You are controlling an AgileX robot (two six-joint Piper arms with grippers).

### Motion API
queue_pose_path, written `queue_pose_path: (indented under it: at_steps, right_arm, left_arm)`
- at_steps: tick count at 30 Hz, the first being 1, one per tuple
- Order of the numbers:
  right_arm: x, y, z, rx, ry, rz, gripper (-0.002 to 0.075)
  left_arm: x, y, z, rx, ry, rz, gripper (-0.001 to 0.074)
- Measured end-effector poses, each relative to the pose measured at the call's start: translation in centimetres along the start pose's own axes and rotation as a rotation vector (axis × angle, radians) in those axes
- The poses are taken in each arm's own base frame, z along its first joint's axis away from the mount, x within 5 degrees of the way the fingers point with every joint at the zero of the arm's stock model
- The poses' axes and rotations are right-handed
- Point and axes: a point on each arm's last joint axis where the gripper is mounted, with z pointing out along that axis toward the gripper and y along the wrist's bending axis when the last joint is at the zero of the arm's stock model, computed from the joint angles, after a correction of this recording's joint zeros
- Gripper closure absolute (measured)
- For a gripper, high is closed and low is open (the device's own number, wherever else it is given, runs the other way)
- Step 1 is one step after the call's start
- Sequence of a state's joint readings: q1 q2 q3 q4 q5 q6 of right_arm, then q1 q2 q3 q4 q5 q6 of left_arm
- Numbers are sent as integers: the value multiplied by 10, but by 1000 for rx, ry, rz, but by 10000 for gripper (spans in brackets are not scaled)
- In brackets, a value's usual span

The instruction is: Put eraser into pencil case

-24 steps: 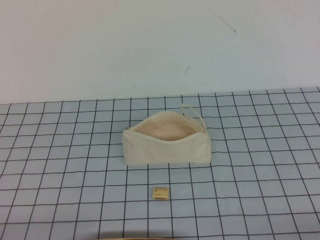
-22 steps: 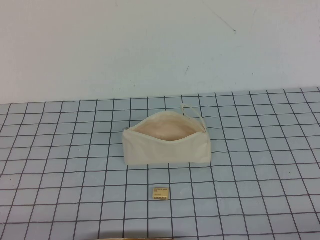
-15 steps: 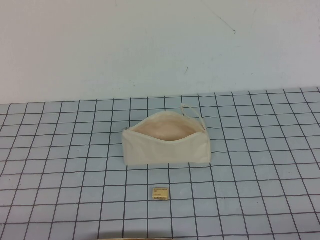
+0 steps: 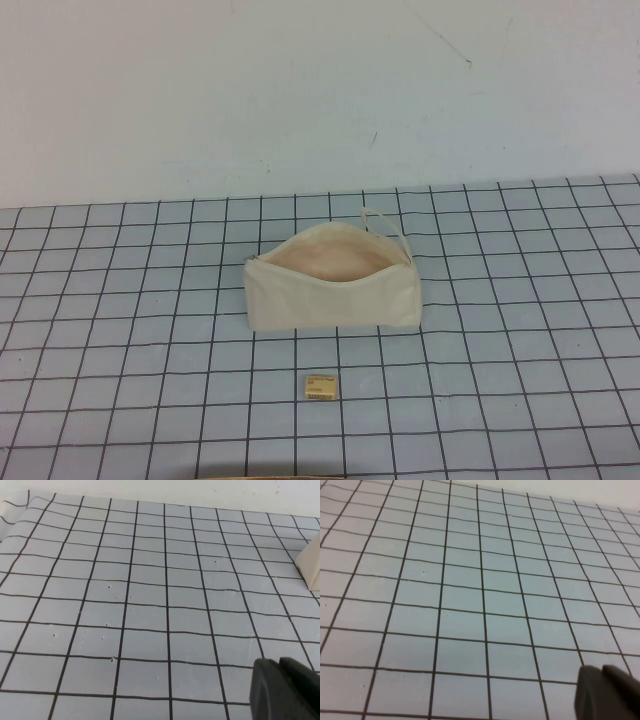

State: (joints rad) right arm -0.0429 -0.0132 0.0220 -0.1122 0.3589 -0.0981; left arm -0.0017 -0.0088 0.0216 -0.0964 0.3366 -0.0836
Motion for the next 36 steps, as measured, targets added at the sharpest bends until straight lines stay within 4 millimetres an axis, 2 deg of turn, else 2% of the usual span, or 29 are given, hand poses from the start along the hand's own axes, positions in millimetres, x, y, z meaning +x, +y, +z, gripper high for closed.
queue_pose_path:
  at_steps: [8,12,15,20,23,31,34,36]
  right_arm:
    - [0,0,0,0,0,0,728]
    - [-1,3,0,-37,-10,83,728]
    - [-3,10,0,-113,-22,261,728]
    - [-13,25,-4,-331,-37,837,728]
    - [-17,27,-5,-378,-48,966,728]
    - [-27,12,-5,-270,-231,923,728]
    - [-43,9,-13,-253,-303,719,728]
    - [-65,8,-25,-257,-333,511,728]
  left_arm:
    - [0,0,0,0,0,0,736]
    - [0,0,0,0,0,0,736]
    - [0,0,0,0,0,0,736]
    - [0,0,0,0,0,0,736]
    - [0,0,0,0,0,0,736]
    - [0,0,0,0,0,0,736]
    - [0,0,0,0,-2,0,736]
    - [0,0,0,0,-2,0,736]
